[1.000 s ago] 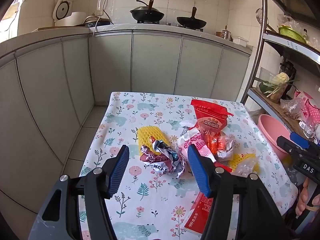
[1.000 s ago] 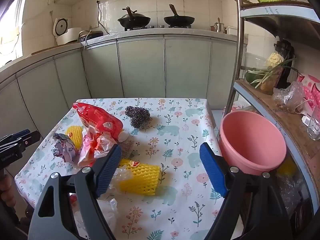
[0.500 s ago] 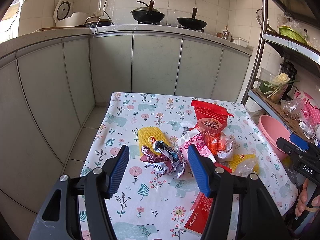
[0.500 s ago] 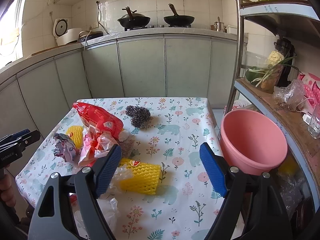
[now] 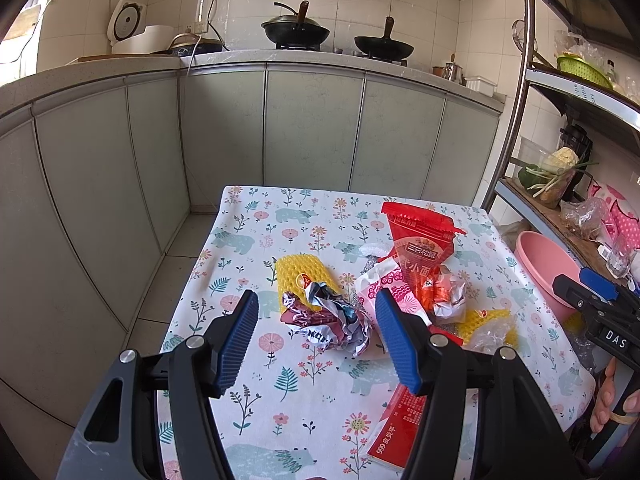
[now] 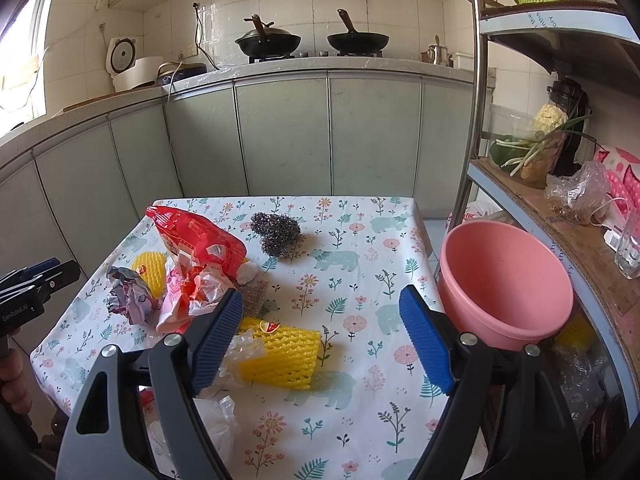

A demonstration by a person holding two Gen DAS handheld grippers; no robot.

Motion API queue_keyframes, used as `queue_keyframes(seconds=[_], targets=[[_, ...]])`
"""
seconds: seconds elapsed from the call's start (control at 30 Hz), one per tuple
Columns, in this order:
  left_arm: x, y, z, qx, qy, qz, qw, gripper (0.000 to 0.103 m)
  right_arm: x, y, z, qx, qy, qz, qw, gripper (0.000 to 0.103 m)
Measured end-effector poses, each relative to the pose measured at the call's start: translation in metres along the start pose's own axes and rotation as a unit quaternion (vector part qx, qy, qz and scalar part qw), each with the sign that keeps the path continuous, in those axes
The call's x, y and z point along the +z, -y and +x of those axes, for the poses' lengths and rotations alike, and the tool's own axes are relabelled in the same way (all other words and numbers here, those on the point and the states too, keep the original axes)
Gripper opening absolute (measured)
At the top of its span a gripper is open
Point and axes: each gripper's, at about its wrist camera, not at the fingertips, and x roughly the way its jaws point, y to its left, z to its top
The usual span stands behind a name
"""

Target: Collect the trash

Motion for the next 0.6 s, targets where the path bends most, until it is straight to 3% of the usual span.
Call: queue_keyframes(seconds=[0.6], targets=[[0.0039,-0.0021,-0.0068,0.001,0.006,-0.002,1.0000,0.060,0.0012,0.0000,-0.0027,-0.001,0.005,-0.001,1.000,0.081]])
